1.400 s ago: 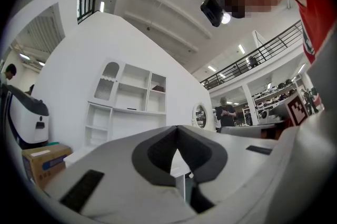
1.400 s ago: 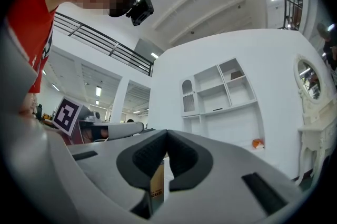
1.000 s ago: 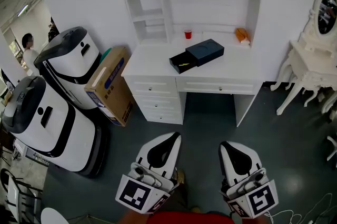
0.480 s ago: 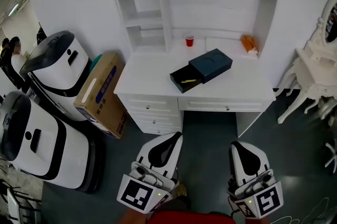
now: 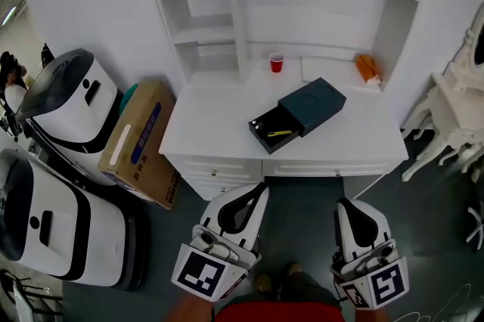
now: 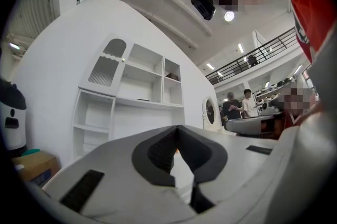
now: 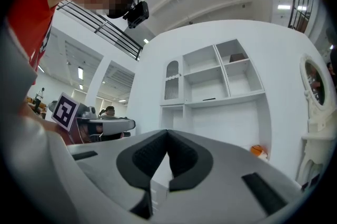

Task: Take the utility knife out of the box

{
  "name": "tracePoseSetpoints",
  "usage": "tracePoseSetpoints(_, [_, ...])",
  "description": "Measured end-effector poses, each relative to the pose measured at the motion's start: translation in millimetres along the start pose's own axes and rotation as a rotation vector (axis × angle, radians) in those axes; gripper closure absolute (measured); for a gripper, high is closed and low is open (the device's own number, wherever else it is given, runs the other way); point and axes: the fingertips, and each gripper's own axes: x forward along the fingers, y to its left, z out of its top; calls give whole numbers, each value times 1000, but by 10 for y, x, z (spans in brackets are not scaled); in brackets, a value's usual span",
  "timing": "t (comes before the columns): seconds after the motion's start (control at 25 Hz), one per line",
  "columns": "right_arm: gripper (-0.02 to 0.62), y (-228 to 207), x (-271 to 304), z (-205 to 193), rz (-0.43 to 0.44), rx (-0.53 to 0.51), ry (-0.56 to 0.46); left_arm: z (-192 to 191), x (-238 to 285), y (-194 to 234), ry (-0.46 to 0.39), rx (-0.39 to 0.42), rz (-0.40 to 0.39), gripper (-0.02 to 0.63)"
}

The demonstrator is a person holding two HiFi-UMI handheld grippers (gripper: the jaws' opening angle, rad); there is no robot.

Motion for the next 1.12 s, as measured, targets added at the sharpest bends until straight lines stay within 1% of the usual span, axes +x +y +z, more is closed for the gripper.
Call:
tracePoseSetpoints(0.08, [594,-59,162,-55,6,-7,13,-67,129,81,13,-6,-4,597])
tracePoseSetpoints(0.2, [594,-165,429,-105,25,-21,19,-141,346,221,5,-18,2,597])
tracePoseSetpoints(0.36, [594,-394,776,-193,51,-23,11,-345,662,368,60,-26,9,597])
tracePoseSetpoints(0.64, [594,-771,1391,-390,115,-24,18,-569,1276,692,117,4,36,597])
tracePoseSetpoints(0.88, [594,-962,1793,-498,173,-16,20,-743,1652,874,159,13,27,597])
tracePoseSetpoints(0.92, [594,-986,1836,-514,180,-14,22,-789,1702,904,170,24,18,597])
tracePoseSetpoints(1.0, [594,-1027,1898,-546,188,-6,33,-904,1798,984,193,80,-12,592])
tracePoseSetpoints(1.04, [594,-1041,1918,-557,189,-1,37,-973,1841,1029,213,104,-29,592])
tracePoseSetpoints(1.12, [594,-1062,1943,-571,189,3,44,-1134,1923,1109,277,125,-65,588])
